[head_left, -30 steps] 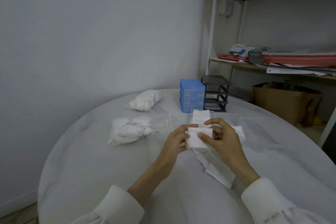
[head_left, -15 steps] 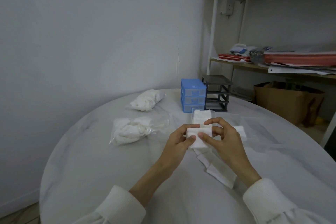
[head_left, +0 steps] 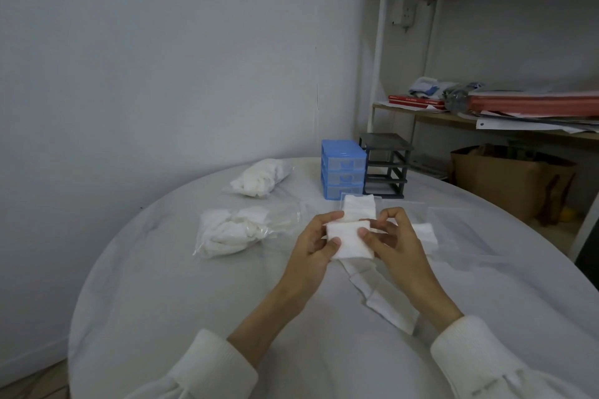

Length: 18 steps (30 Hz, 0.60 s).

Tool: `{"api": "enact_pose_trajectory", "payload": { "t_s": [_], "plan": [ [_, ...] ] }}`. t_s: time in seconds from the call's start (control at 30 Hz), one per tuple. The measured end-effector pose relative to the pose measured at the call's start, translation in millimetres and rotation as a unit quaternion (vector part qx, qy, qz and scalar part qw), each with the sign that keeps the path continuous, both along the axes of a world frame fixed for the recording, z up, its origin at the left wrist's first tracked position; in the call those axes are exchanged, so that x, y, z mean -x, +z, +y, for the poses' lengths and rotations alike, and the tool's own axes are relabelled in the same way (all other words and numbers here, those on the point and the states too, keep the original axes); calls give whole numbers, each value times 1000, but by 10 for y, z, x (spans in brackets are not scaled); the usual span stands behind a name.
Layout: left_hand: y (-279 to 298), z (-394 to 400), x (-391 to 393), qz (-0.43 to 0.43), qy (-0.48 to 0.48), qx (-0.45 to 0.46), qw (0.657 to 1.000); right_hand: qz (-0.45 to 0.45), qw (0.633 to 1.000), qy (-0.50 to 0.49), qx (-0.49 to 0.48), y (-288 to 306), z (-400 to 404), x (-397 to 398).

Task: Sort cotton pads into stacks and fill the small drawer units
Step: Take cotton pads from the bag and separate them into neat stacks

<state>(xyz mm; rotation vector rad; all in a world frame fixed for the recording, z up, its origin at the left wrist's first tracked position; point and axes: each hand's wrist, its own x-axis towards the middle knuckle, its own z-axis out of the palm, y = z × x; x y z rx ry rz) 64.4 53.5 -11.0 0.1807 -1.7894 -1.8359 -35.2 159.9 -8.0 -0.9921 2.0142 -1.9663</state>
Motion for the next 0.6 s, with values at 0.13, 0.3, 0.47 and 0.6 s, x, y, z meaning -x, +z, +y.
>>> {"api": "enact_pose_trajectory", "payload": {
  "t_s": [0.13, 0.3, 0.47, 0.6],
  "plan": [
    [4, -15, 2, 5, 13, -28, 1000, -68, 997, 36, 4, 23, -4, -20],
    [1, -22, 34, 1, 35, -68, 997, -50, 998, 27, 1, 28, -4, -25],
    [-13, -50, 32, 7, 73, -76, 994, -28, 999, 20, -2, 25, -4, -15],
    [-38, -89, 10, 12, 106, -41, 993, -7, 1000, 11, -22, -13, -18, -15]
  ]
}}
